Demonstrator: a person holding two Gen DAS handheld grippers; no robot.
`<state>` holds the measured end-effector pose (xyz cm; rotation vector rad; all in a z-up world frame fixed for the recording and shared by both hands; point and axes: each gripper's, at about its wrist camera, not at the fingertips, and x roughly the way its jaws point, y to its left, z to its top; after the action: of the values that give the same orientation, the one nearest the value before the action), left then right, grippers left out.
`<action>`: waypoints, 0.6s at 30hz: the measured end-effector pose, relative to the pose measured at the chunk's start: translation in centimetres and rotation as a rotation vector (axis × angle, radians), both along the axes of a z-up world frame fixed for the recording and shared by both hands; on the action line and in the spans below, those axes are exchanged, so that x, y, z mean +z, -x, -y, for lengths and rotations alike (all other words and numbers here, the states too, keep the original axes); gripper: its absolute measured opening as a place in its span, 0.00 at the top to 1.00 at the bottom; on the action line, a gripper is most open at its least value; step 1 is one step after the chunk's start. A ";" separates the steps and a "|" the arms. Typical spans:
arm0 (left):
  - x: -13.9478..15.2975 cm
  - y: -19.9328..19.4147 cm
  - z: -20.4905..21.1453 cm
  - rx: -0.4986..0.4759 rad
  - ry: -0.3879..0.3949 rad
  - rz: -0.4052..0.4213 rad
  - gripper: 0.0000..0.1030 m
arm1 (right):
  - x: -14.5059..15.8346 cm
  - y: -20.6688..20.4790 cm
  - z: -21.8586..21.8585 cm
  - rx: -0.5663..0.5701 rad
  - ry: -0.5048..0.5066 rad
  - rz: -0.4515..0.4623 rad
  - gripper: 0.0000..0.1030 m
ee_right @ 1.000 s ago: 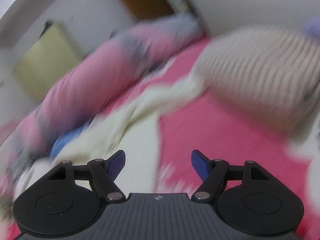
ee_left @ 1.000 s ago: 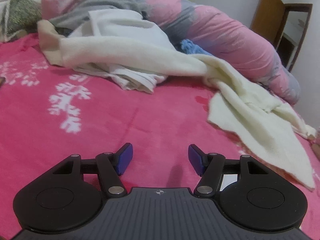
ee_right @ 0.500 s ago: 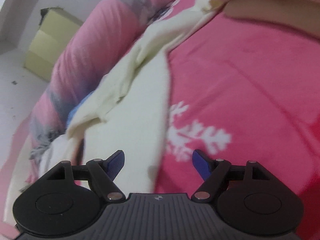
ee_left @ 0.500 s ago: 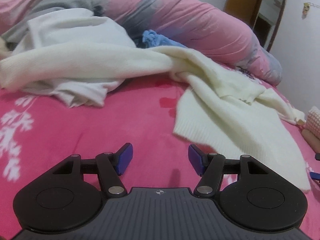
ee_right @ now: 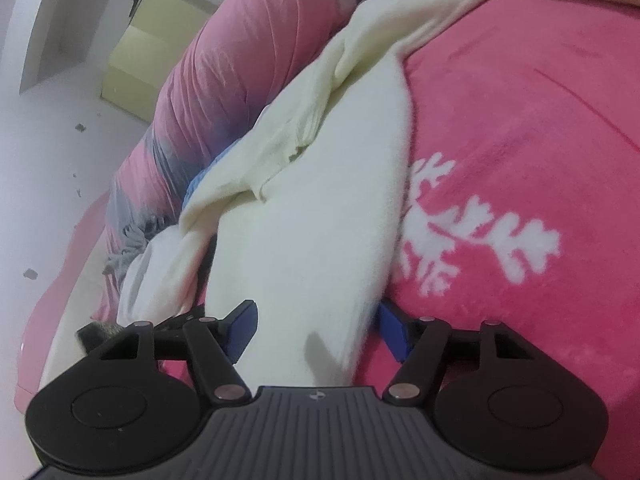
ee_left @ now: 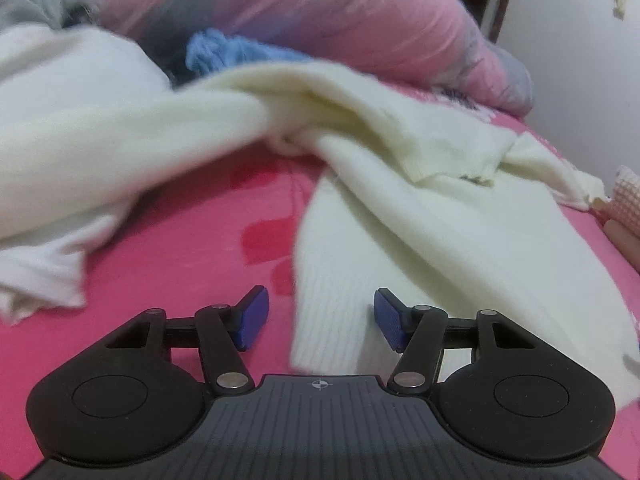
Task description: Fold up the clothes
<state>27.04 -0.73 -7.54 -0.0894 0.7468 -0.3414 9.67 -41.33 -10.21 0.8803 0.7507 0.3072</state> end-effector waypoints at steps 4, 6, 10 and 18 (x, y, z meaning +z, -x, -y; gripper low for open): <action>-0.8 -2.2 1.0 -0.013 0.001 -0.012 0.48 | -0.5 0.2 -0.1 -0.003 0.007 0.021 0.35; -1.0 -2.5 1.7 -0.024 -0.016 0.010 0.65 | -0.7 0.0 -0.3 -0.013 0.020 0.019 0.40; -0.4 -1.5 3.3 -0.025 -0.065 0.082 0.90 | -1.0 -0.5 -0.6 -0.042 0.053 -0.004 0.81; 6.6 6.9 -0.3 0.106 0.036 0.281 0.93 | 2.8 1.8 -0.7 -0.087 0.077 0.085 0.93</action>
<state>20.11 -0.46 -0.90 -0.1115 0.4557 -0.2593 7.87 -40.65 -7.40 0.8192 0.6395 0.2359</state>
